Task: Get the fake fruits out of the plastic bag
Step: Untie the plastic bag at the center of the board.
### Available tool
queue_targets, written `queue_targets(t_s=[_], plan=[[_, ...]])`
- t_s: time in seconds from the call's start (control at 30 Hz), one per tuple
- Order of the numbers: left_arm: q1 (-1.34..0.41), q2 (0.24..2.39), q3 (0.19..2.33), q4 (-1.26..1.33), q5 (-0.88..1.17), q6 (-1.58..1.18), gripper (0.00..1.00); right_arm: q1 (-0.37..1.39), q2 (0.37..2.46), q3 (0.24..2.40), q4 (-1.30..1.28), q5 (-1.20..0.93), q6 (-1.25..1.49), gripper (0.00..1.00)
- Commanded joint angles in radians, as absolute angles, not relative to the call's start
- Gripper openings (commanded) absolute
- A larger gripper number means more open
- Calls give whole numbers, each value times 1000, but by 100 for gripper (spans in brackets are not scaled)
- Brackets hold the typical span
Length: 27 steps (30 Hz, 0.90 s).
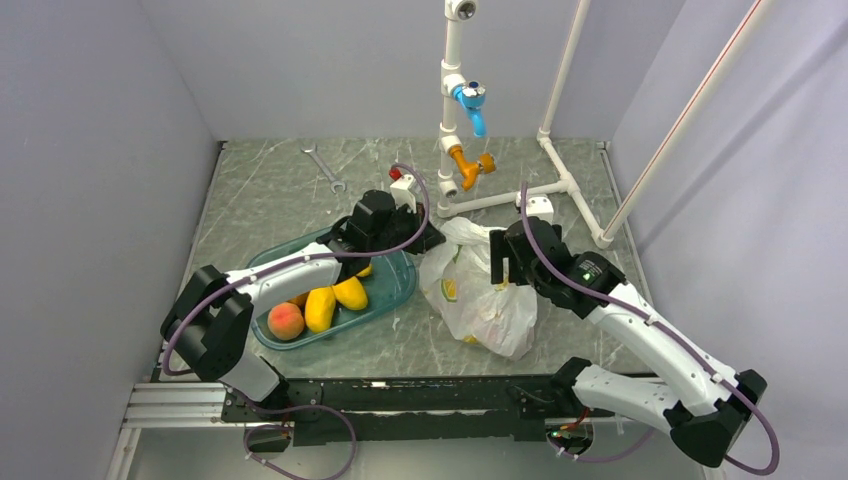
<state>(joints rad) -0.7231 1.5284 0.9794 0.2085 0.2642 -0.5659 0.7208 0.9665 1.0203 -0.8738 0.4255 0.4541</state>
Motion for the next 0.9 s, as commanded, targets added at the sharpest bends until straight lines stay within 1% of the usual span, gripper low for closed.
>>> queue_targets(t_s=[0.0,0.03,0.07,0.1,0.17,0.2,0.23,0.27,0.4,0.53,0.57,0.6,0.63,0.67,0.73,0.77,0.87], plan=[[-720,1500,1007,224,268,-576,0,722,938,1037,-865,609,490,80],[-720,1499,1007,223,267,-577,0,722,918,1025,-854,620,495,76],[-720,1499,1007,221,265,-579,0,722,897,1013,-837,624,501,68],[-721,1497,1008,218,264,-577,0,722,874,995,-817,616,501,57],[-720,1498,1012,210,262,-574,0,722,807,966,-780,605,522,26],[-720,1498,1015,203,258,-571,0,722,777,957,-777,600,545,13],[-719,1495,1018,196,253,-567,0,722,739,948,-768,594,562,3],[-719,1493,1018,187,249,-563,0,721,699,930,-753,585,580,0],[-716,1483,1021,161,239,-548,0,722,479,815,-684,601,666,0],[-715,1448,1031,92,254,-493,0,721,299,708,-535,490,585,0],[-715,1432,1036,60,257,-468,5,721,278,700,-509,458,556,0],[-716,1418,1043,23,258,-447,13,721,268,699,-499,437,528,0],[-716,1401,1055,-23,259,-423,30,721,271,705,-503,425,505,0],[-717,1385,1074,-72,265,-395,42,721,282,714,-513,423,487,0],[-722,1353,1109,-174,272,-354,58,721,314,731,-541,444,472,0],[-727,1338,1135,-229,268,-337,61,721,334,741,-558,458,473,0],[-804,1347,1281,-452,181,-288,63,721,379,759,-567,463,465,0]])
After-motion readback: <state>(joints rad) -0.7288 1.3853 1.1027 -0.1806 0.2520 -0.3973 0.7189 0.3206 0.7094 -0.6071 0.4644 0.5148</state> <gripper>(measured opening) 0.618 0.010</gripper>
